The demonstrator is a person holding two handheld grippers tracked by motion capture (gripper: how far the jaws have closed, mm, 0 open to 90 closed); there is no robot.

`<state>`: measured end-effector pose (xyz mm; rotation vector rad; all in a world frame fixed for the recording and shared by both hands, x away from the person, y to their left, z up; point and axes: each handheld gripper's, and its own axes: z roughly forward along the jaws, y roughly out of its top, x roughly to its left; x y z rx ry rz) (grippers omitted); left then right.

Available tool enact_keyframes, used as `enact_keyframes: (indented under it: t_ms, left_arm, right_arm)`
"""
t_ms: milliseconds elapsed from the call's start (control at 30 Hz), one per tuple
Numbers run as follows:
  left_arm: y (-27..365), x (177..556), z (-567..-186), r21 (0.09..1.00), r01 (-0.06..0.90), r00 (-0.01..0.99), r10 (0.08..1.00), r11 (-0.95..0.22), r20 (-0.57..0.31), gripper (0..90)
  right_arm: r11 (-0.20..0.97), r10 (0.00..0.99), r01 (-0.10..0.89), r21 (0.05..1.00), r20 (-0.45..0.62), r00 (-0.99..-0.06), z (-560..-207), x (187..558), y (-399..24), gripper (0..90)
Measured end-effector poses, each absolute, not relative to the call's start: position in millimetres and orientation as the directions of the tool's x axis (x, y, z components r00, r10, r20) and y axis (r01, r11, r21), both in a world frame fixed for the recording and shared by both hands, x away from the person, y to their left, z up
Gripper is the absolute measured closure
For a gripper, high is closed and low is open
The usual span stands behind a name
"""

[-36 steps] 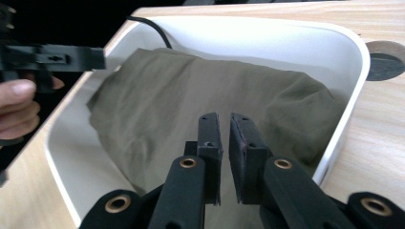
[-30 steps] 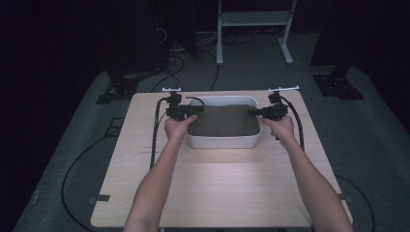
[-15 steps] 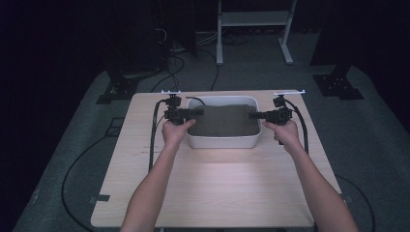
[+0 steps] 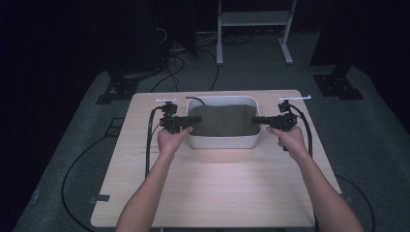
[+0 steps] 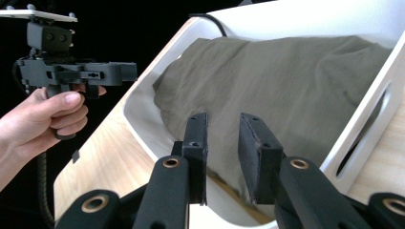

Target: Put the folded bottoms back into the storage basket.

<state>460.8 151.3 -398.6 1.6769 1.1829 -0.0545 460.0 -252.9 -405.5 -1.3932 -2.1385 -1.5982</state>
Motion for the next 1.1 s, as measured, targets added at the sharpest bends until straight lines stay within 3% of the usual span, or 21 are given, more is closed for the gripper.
enact_keyframes:
  t_ms: [1100]
  left_arm:
    - [156, 418, -397, 0.723, 0.69, 0.568, 0.594, 0.033, -0.569, 43.4]
  right_arm:
    - [0.008, 0.532, 0.712, 0.702, 0.6, -0.597, -411, 413, -279, 60.6]
